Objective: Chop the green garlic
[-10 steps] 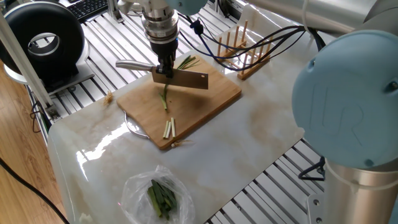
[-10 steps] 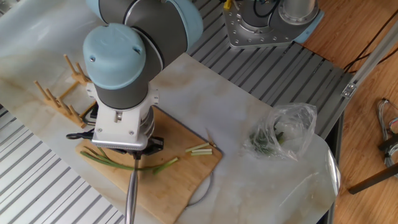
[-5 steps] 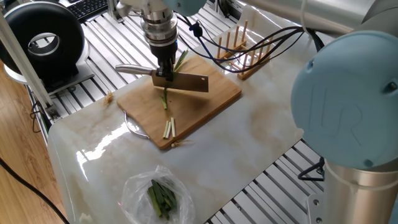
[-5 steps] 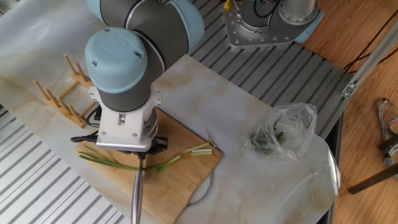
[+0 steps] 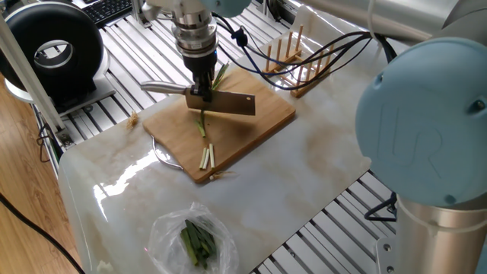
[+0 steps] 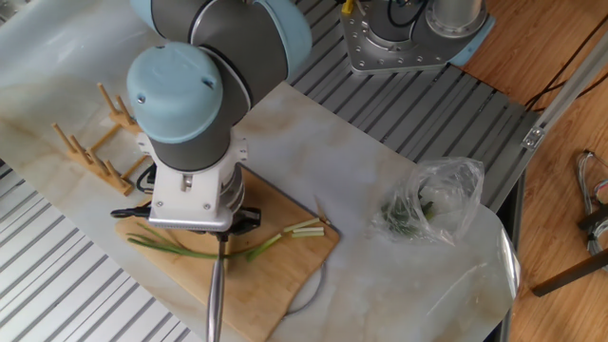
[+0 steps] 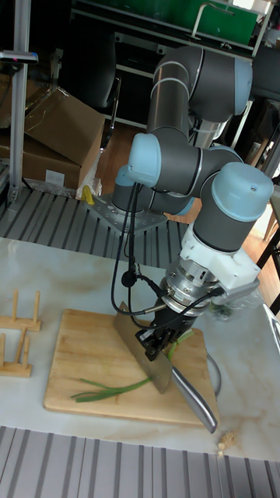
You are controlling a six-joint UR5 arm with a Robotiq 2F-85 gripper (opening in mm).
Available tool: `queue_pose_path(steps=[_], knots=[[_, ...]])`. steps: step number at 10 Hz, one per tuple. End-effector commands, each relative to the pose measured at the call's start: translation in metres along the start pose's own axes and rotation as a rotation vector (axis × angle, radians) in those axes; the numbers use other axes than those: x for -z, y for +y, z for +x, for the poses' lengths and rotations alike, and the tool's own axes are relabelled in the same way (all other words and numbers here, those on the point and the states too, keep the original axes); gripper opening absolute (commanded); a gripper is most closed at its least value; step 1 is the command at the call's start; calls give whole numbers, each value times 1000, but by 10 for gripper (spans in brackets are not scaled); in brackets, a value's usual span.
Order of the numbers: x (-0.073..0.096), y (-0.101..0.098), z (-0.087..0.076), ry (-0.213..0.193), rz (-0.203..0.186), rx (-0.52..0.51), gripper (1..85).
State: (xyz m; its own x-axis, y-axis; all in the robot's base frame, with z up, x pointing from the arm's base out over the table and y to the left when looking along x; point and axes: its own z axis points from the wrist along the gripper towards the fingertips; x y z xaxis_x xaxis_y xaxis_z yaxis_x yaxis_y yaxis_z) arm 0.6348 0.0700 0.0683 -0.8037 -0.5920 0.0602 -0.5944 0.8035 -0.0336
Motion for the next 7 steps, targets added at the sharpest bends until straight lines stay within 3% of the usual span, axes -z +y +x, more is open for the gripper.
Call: queue_pose_path(steps=[1,7], knots=[[3,7,3,7,-27,-22,13],[10,14,12,34,-39,-68,13]])
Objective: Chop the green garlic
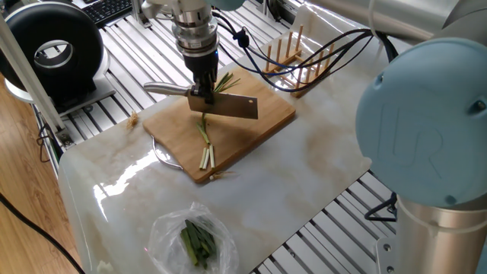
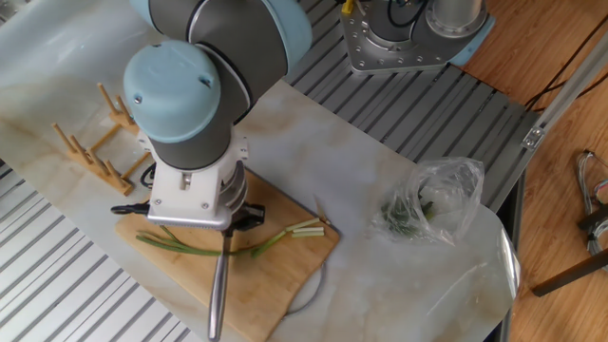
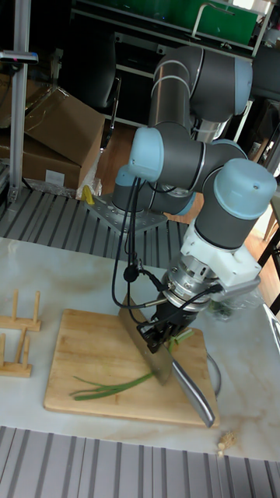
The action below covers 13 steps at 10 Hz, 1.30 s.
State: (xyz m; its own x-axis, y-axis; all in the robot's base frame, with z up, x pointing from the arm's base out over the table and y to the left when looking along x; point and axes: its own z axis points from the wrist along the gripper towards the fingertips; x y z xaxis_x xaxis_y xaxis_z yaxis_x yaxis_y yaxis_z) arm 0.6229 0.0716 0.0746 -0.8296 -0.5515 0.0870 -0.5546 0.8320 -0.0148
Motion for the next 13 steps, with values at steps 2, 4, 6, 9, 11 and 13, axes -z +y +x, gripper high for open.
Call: queue_pose_path(steps=[2,4,6,9,11,13], knots=[[9,4,5,6,-8,-20,13],[19,9,7,1,-10,5,13],[34,16,10,-13,-8,27,13],[44,34,3,-55,-42,113,13],[38,39,-5,-74,-43,147,13],[33,42,-5,-64,-57,209,13]])
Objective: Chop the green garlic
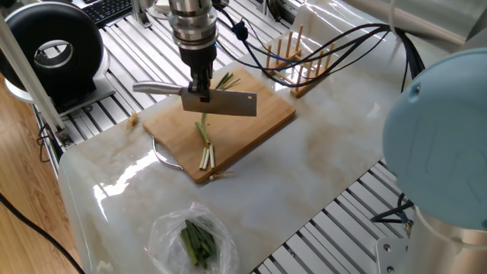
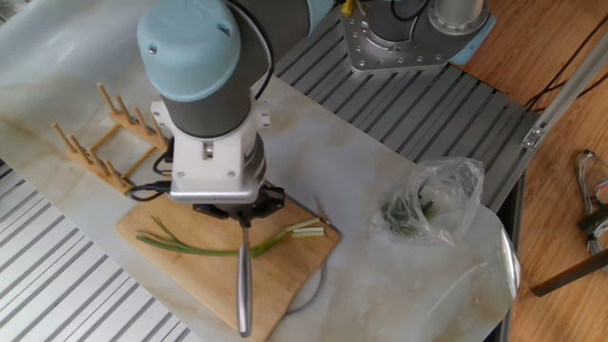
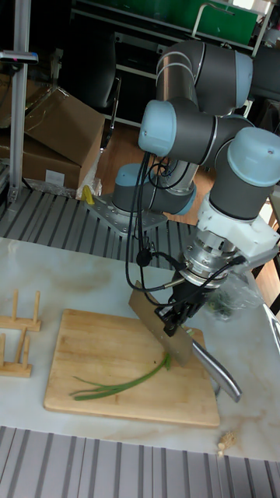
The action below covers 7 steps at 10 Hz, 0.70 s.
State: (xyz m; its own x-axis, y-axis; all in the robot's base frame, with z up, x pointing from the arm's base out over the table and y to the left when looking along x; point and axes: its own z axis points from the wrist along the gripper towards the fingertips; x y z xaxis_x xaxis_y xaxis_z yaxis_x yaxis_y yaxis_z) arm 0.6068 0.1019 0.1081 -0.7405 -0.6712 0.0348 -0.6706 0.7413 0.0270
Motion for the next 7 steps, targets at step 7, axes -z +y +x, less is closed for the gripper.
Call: queue_pose_path(steps=[7], knots=[[-19,9,-26,-59,0,70,13]])
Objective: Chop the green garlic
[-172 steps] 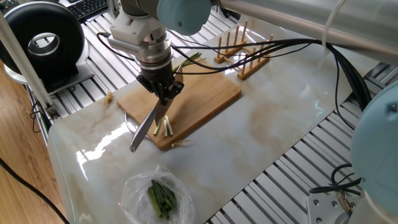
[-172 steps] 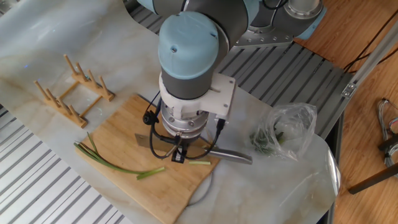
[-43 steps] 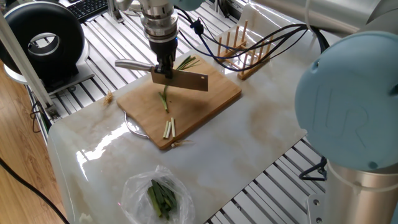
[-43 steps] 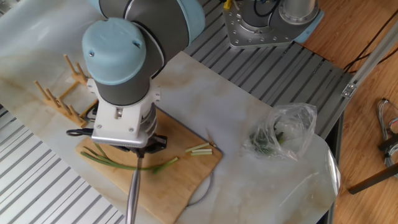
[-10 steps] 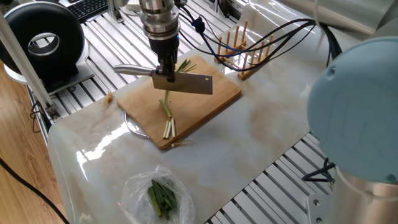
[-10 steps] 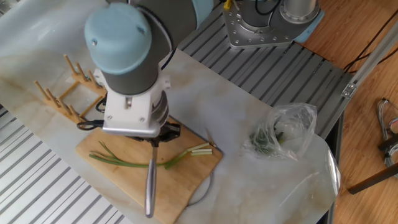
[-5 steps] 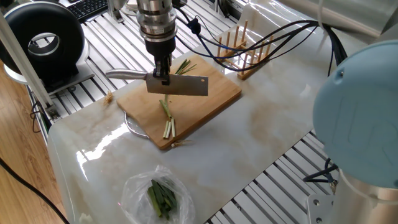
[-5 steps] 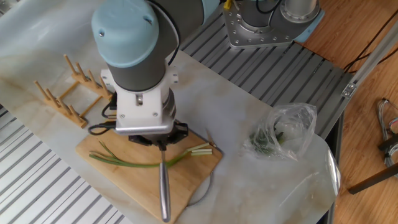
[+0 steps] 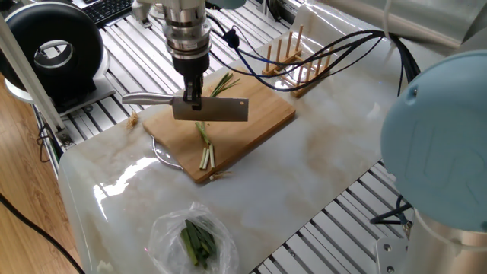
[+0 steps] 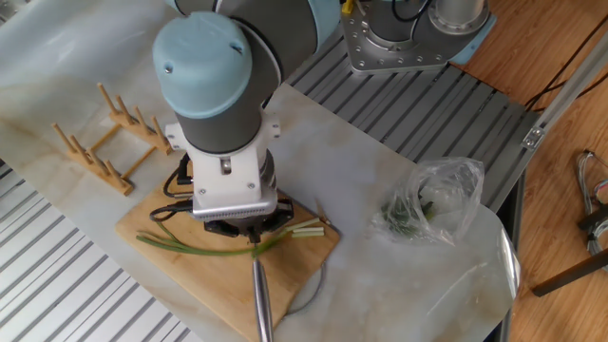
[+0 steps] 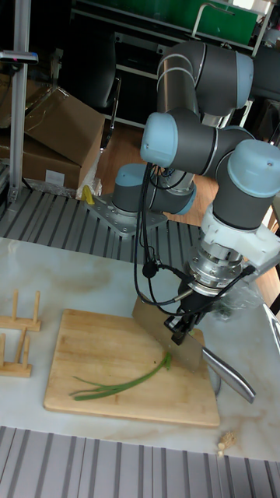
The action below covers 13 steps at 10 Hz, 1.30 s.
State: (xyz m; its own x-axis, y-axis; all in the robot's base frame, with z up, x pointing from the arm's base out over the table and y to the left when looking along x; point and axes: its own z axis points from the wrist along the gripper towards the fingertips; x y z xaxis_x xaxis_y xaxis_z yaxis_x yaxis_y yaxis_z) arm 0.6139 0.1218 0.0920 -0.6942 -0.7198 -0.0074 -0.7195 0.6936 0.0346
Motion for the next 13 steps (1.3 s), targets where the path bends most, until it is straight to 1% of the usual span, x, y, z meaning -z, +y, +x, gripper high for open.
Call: queue_pose_path(steps=[1,3,5,7,8,9,10,11,12,13], knots=[[-3,-4,-5,-14,13,7,13],[-5,-6,-6,-21,10,23,13],[-2,-5,-6,-31,-9,29,13],[-4,-2,-6,-30,-23,49,13],[1,-2,-4,-27,-22,43,13],[10,-1,3,-8,-17,35,13],[21,4,10,5,-24,34,13],[26,7,14,10,-25,38,13],[28,8,14,7,-24,50,13],[25,6,10,-4,-24,60,13]])
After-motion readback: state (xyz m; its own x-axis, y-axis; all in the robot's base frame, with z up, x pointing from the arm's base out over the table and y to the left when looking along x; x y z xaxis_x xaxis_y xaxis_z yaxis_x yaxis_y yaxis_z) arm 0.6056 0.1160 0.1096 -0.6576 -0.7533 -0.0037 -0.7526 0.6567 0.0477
